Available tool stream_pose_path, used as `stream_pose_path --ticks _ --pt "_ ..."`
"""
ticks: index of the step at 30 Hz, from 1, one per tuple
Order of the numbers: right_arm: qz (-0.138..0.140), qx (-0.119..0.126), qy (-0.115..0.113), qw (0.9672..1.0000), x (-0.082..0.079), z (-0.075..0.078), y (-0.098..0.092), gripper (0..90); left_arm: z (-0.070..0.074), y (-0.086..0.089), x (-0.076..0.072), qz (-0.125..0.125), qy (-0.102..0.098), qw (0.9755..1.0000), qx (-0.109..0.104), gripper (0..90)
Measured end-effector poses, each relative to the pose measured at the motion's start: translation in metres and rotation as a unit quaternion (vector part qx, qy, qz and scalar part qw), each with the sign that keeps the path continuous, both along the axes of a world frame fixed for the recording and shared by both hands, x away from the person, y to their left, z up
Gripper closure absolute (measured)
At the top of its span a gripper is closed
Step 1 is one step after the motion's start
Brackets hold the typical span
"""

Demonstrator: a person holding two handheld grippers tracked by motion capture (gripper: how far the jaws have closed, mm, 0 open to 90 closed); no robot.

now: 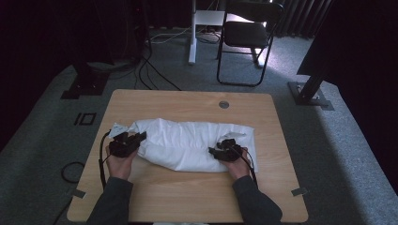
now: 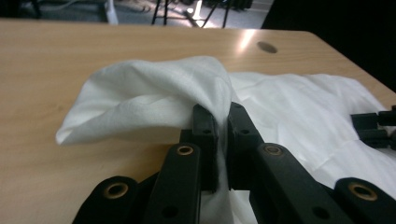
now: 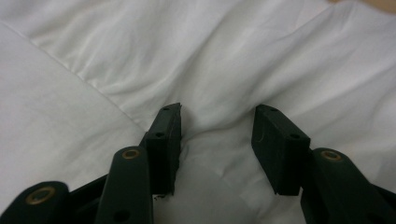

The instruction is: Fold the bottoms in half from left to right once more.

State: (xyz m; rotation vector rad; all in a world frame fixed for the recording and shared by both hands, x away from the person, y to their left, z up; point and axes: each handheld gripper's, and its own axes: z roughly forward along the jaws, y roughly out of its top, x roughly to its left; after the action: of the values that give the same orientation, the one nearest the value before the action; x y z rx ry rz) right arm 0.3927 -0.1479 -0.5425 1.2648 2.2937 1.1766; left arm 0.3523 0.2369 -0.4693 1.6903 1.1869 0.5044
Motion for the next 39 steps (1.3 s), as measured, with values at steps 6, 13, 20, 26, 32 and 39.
stream_pose_path --ticks 6,13,20,26,32,39 --pt "0.026 0.012 -0.075 0.9968 -0.016 0.029 0.014 49.3 0.011 -0.01 0.0 -0.017 -0.017 0.9997 -0.003 85.3" --pt "0.058 -0.102 -0.041 0.9922 -0.005 0.001 0.063 52.4 0.03 -0.023 -0.002 -0.04 -0.044 0.998 -0.022 85.6" --pt "0.041 -0.07 -0.04 0.9959 0.0 -0.006 0.083 53.9 0.052 -0.044 0.0 -0.062 -0.071 0.9953 -0.02 85.7" --pt "0.039 -0.049 -0.056 0.9964 -0.003 -0.011 0.1 54.2 0.06 -0.06 0.0 -0.086 -0.08 0.9928 -0.021 85.7" --pt "0.071 -0.019 -0.04 0.9965 -0.001 -0.008 0.104 49.2 0.059 -0.068 0.001 -0.099 -0.08 0.9917 -0.015 85.7" --pt "0.01 -0.011 -0.105 0.9944 -0.025 0.017 0.062 39.3 0.06 -0.067 -0.001 -0.103 -0.081 0.9912 -0.018 85.7"
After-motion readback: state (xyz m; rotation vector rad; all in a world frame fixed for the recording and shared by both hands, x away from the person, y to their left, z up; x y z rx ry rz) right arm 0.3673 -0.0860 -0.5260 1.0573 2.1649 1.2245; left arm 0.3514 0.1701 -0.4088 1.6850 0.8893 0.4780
